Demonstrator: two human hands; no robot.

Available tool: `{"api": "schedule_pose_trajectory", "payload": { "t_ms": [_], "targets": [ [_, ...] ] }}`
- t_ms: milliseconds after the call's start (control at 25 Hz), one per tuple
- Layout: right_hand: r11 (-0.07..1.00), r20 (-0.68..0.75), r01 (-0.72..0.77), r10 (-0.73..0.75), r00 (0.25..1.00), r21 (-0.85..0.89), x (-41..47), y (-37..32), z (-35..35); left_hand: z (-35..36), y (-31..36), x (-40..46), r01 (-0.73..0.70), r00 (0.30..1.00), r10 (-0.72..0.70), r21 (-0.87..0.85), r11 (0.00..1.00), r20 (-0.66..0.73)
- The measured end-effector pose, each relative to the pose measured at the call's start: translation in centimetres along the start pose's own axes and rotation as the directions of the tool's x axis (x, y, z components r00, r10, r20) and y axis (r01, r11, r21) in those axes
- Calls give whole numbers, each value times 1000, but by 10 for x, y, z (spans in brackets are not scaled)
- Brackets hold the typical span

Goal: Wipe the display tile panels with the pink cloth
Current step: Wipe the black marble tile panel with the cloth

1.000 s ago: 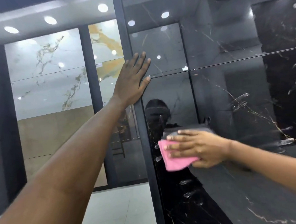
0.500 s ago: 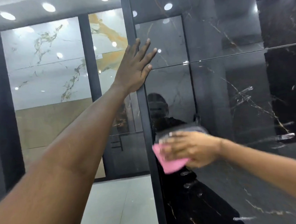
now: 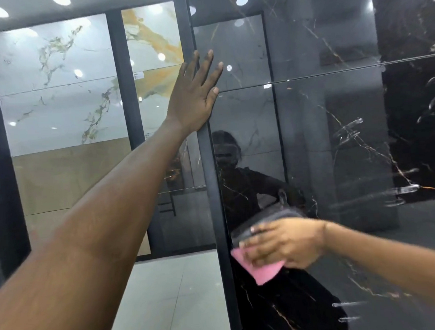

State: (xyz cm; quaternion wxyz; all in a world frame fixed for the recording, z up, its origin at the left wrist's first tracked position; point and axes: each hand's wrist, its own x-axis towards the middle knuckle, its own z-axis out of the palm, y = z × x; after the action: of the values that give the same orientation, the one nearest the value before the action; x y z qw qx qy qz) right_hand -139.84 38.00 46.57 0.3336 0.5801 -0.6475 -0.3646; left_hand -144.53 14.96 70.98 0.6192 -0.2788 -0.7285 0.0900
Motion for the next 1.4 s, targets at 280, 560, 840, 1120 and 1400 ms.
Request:
{"api": "schedule_pose_trajectory", "payload": {
  "t_ms": [280,560,840,1120,1400],
  "targets": [
    [589,-506,-804,721,474,86,-22,115,-41,-1,5,-1,25,1000,-25,-5,1000,1],
    [925,-181,-350,323,929,-147,-40,-3,14,23,87,-95,218,973,-212,-61,974,89],
    [441,-533,-868,803,268,227,-56,130,-53,42,111,-112,307,950,-309,-44,951,-53],
    [934,-167,-345,327,930,-93,-58,-15,16,44,115,-117,329,940,-331,-35,944,-86],
    [537,-492,-806,787,373,249,-50,52,-11,44,115,-113,324,940,-326,-37,945,-103]
  ]
}}
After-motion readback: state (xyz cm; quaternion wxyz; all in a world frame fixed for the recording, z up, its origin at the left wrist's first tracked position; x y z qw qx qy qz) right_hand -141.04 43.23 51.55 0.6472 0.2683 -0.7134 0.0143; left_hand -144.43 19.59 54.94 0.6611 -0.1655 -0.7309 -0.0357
